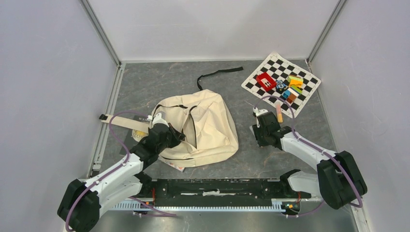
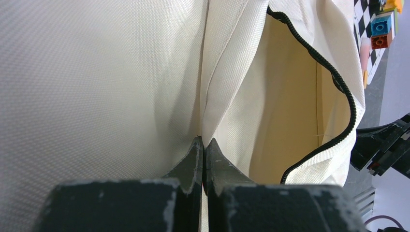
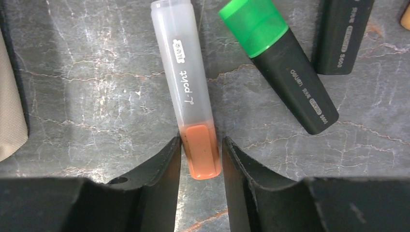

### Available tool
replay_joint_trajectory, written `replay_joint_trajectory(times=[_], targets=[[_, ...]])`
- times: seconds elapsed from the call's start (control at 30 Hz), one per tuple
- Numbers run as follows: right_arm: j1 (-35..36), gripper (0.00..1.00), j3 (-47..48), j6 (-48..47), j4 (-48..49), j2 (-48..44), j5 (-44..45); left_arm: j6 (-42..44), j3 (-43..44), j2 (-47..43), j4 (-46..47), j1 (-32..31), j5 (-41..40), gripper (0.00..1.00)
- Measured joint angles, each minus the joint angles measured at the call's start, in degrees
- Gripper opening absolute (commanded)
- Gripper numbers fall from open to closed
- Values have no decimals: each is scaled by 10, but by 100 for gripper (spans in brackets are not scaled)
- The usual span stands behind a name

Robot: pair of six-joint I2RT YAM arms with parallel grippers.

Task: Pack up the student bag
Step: Pick up the stationery from the center of the board.

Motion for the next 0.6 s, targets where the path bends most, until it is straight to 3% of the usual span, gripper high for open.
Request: replay_joint_trajectory(times=[0.37, 0.6], targets=[[2, 0, -12, 15, -4, -60, 25, 0, -1, -4, 0, 0, 0, 2], [26, 0, 60, 41, -25, -103, 3, -4, -2, -7, 4, 0, 3, 2]])
